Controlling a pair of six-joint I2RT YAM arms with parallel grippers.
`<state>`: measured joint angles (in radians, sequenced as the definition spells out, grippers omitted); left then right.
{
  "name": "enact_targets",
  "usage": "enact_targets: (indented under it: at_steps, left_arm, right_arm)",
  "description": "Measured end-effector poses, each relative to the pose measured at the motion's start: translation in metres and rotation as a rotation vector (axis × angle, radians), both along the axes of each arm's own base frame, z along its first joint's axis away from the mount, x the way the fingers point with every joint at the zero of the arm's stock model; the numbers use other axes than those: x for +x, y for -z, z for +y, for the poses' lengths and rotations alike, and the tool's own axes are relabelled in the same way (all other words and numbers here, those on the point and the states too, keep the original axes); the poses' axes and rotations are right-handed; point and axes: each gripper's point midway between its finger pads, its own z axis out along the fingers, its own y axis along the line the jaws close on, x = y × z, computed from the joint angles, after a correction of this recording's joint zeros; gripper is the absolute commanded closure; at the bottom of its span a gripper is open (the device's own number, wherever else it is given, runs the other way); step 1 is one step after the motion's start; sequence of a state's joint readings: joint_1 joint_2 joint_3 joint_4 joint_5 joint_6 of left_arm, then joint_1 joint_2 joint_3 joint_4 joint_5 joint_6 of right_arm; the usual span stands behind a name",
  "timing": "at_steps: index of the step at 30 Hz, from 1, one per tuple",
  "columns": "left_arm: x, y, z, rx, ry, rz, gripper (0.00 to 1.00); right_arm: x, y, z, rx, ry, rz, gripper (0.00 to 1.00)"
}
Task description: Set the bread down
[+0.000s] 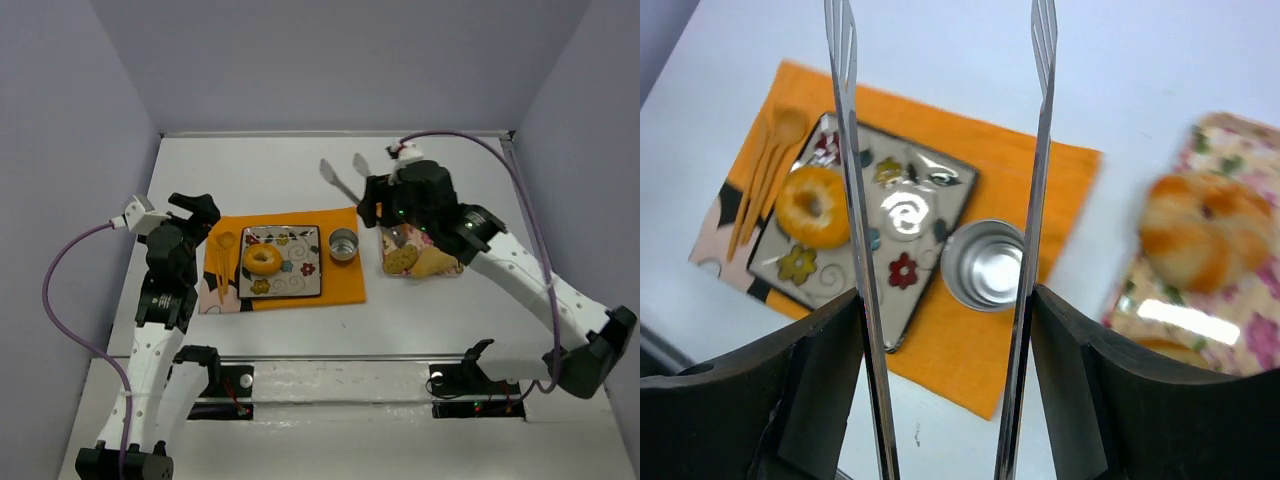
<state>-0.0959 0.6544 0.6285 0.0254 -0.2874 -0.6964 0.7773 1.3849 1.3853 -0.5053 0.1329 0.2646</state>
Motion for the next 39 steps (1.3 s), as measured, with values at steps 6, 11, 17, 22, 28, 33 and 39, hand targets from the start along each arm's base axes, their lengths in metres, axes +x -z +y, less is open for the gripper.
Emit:
enact_targets:
  at_steps: [6,11,17,22,28,33,39]
  left_arm:
    - [-0.002,-0.004,0.0,-0.002,0.002,-0.013,0.01]
    - [0.0,-0.002,-0.004,-0.003,0.02,-0.009,0.01]
    - [0.006,0.005,-0.008,-0.004,0.04,0.016,0.01]
    - [0.006,0.007,-0.01,-0.005,0.051,0.016,0.01]
    - [0.007,0.007,-0.01,-0.007,0.055,0.01,0.01]
    - [0.007,0.006,-0.011,-0.007,0.06,0.005,0.01]
    - [0.007,0.006,-0.011,-0.008,0.06,0.004,0.01]
  right_arm:
    - [-0.02,-0.013,-0.157,0.099,0.496,-0.006,0.3]
    - [-0.066,0.006,-0.213,0.114,0.721,0.084,0.29]
    - [-0.105,0.055,-0.236,0.061,0.856,0.244,0.29]
    - [-0.12,0.087,-0.242,0.029,0.915,0.34,0.29]
    - [-0.13,0.116,-0.236,0.025,0.904,0.415,0.29]
    - [-0.124,0.129,-0.224,0.029,0.875,0.455,0.32]
    - [-0.11,0.137,-0.213,0.062,0.848,0.464,0.38]
